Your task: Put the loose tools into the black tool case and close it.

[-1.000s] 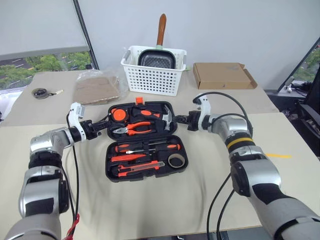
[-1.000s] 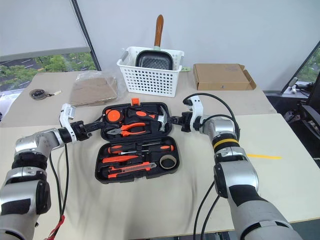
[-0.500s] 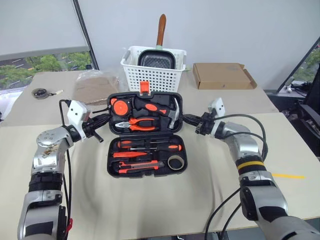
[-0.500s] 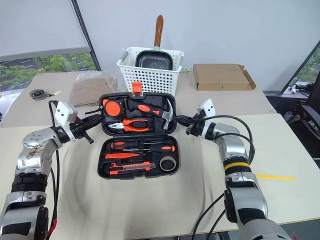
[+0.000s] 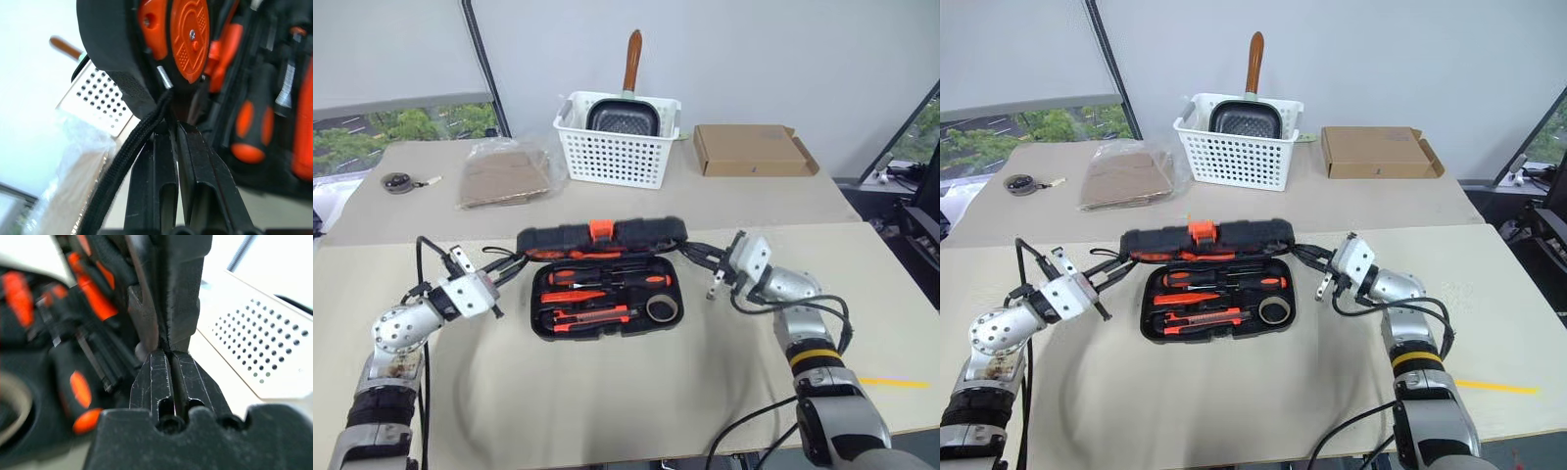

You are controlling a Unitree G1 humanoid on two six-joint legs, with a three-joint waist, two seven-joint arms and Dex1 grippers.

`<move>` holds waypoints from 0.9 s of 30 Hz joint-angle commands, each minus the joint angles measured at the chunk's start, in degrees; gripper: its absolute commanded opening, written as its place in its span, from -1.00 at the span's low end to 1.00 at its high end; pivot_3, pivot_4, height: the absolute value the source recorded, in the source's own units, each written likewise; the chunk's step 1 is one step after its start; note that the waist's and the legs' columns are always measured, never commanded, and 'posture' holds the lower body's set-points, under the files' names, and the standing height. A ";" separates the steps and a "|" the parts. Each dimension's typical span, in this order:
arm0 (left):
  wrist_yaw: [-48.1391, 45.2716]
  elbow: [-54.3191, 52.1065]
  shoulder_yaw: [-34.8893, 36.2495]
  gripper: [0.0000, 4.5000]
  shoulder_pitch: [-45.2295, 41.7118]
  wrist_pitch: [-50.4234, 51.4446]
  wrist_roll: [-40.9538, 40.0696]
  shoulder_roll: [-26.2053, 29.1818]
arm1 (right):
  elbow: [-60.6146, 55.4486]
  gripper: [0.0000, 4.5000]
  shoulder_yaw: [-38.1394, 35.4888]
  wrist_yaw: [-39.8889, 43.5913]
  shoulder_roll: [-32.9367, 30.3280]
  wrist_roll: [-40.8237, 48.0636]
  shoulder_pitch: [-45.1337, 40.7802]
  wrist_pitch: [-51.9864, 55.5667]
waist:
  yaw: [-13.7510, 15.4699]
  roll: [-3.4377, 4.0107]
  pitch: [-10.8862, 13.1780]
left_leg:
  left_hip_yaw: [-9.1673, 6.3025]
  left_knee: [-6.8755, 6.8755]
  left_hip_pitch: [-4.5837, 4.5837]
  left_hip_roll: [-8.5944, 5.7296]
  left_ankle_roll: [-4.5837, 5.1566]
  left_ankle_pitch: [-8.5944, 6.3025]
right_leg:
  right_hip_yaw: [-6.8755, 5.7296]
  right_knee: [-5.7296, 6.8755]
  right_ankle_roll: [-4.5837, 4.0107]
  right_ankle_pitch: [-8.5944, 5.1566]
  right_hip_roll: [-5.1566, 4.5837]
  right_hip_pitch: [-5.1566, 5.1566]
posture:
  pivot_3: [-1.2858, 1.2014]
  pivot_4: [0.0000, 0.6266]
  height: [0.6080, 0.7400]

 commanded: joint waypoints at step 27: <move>-12.50 -4.29 -9.03 0.25 -27.37 49.83 -16.63 -6.36 | -28.23 0.20 8.46 -15.97 -0.07 0.44 3.78 50.30 | 1.20 -0.41 0.07 | -0.04 0.29 -0.49 -0.03 -0.06 0.28 | -0.08 -0.19 0.54 0.36 0.06 -0.19 | 0.03 -0.52 0.39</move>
